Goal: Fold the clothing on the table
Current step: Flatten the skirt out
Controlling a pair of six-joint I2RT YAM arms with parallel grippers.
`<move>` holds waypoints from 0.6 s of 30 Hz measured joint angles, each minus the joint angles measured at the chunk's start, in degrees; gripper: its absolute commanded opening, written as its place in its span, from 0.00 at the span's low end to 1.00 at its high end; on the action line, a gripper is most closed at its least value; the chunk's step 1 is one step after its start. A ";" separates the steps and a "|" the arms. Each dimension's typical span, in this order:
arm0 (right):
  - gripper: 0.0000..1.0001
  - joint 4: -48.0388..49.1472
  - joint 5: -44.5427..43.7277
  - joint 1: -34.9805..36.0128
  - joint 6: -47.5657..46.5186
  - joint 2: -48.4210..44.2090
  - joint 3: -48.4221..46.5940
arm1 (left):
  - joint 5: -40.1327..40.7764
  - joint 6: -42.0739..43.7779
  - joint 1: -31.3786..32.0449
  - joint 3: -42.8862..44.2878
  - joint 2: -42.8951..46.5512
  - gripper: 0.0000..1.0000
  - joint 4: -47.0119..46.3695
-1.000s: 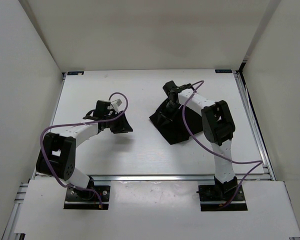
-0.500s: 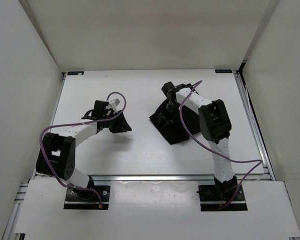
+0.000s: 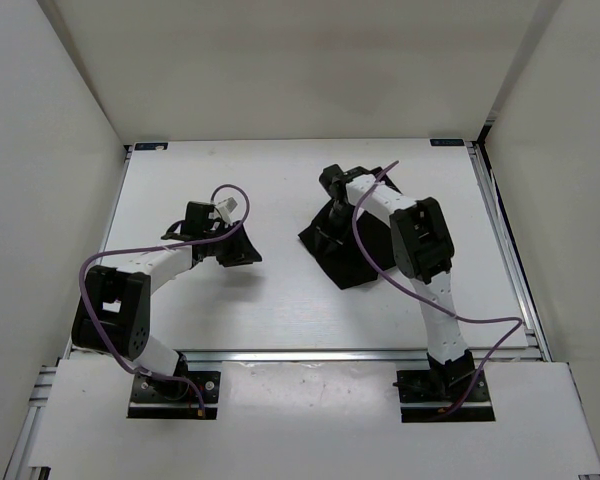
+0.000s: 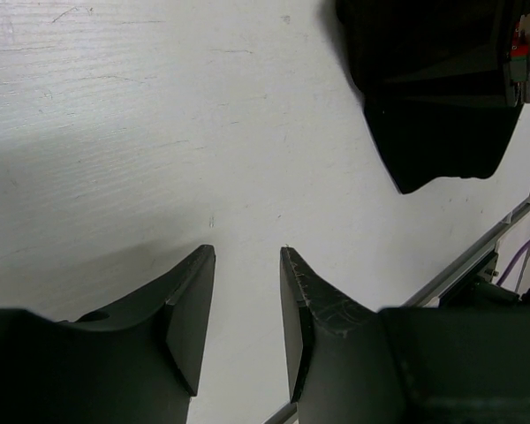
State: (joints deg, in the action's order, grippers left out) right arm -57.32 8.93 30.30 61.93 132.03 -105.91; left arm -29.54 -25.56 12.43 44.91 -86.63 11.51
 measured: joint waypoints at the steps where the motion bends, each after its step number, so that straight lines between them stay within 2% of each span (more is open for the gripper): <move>1: 0.33 -0.26 -0.02 0.04 0.00 0.22 -0.31 | -0.09 -0.02 -0.04 0.00 0.00 0.46 -0.02; 4: 0.28 -1.57 -0.24 0.24 -0.48 0.94 -1.55 | -0.37 -0.26 -0.26 -0.31 0.00 0.46 -0.33; 6: 0.05 -2.84 -0.46 0.46 -1.20 1.66 -2.67 | -0.55 -0.37 -0.46 -0.50 0.00 0.46 -0.33; 7: 0.00 -3.34 -0.61 0.59 -1.62 2.01 -3.17 | -0.66 -0.39 -0.61 -0.52 0.00 0.46 -0.37; 13: 0.00 -6.01 -2.82 1.33 -3.80 2.86 -5.84 | -0.98 -0.42 -1.18 -0.57 0.00 0.45 -0.39; 18: 0.00 -7.61 -9.01 2.45 -8.02 1.09 -7.98 | -1.16 -0.44 -1.46 -0.57 0.00 0.46 -0.42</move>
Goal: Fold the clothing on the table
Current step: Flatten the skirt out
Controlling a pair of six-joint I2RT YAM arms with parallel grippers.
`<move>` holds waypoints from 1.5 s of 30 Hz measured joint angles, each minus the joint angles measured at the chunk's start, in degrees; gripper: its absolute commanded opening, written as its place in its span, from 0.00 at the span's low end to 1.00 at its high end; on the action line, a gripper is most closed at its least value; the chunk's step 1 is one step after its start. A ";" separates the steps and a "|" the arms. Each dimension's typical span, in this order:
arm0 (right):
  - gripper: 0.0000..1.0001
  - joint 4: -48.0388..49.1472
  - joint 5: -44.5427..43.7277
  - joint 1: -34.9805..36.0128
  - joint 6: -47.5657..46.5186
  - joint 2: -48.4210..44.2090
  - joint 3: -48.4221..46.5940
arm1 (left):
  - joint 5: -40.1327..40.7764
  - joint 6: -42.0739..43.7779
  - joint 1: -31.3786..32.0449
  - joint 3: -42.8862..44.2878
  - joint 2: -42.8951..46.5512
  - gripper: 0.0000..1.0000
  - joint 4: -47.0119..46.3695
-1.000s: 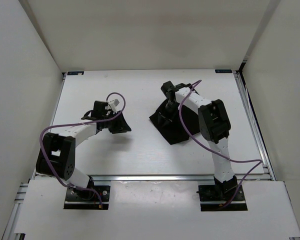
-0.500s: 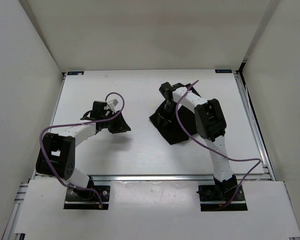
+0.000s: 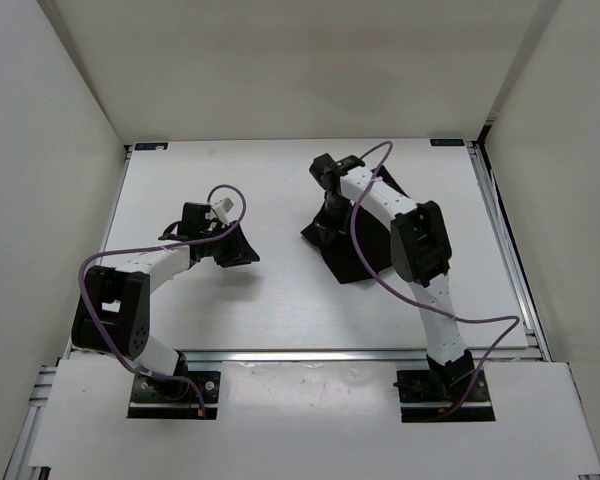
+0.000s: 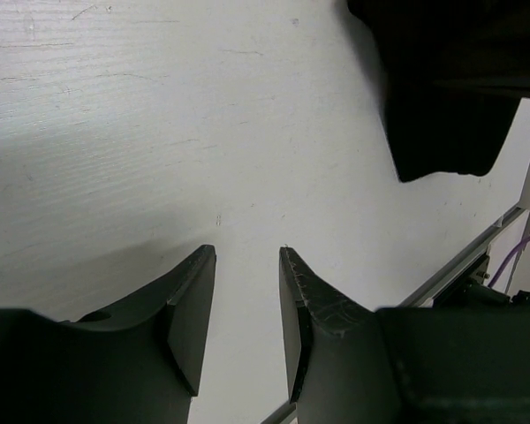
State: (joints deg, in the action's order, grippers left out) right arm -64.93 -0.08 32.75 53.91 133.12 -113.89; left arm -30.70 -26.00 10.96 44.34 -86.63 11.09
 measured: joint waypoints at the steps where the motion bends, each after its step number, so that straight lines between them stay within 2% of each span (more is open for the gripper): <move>1: 0.00 -0.20 -1.33 0.26 -1.03 -1.29 -0.48 | -0.04 -0.02 -0.02 0.00 -0.02 0.46 0.00; 11: 0.00 -6.05 -15.61 0.22 -10.91 -28.74 -0.72 | -0.26 -0.52 0.09 0.00 -0.11 0.45 -0.17; 14: 0.00 -8.37 -16.85 -2.67 -13.07 -35.26 2.54 | -0.26 -0.57 0.09 -0.33 -0.11 0.46 -0.48; 17: 0.00 -9.68 -16.92 -6.47 -15.04 -37.40 6.01 | -0.26 -0.59 0.09 -1.11 -0.11 0.46 -0.52; 19: 0.00 -10.67 -16.94 -8.33 -16.61 -35.50 6.86 | -0.26 -0.59 0.09 -1.57 -0.11 0.46 -0.57; 22: 0.00 -11.69 -16.65 -7.72 -19.39 -27.06 3.08 | -0.26 -0.57 0.09 -1.77 -0.11 0.46 -0.46; 25: 0.00 -13.70 -15.26 -4.70 -23.08 -11.08 -15.13 | -0.28 -0.59 -0.02 -1.79 -0.07 0.47 -0.39; 28: 0.00 -9.97 -9.64 -2.27 -25.27 2.60 -35.58 | -0.33 -0.59 -0.20 -1.88 0.00 0.47 -0.26; 29: 0.00 -7.85 -6.19 -1.75 -25.49 4.39 -38.69 | -0.33 -0.59 -0.26 -1.88 0.07 0.47 -0.15; 31: 0.00 -4.94 -0.72 -1.44 -25.92 4.07 -39.04 | -0.31 -0.55 -0.26 -1.88 0.13 0.47 -0.07; 36: 0.00 1.70 3.52 -1.51 -29.42 -3.08 -38.80 | -0.20 -0.48 0.31 -1.95 0.17 0.47 0.50; 40: 0.00 7.78 3.85 -0.39 -31.06 -14.47 -33.48 | -0.20 -0.59 0.57 -2.14 0.17 0.47 0.50; 43: 0.00 14.86 5.14 -0.52 -30.86 -25.38 -19.17 | -0.20 -0.68 0.74 -2.49 0.17 0.47 0.48; 45: 0.00 21.55 6.93 -2.38 -29.57 -34.40 -0.81 | -0.17 -0.83 0.85 -2.82 0.17 0.47 0.50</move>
State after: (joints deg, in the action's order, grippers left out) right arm -43.38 6.85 30.37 24.34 98.72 -114.69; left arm -30.87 -26.83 11.81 41.52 -86.46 11.60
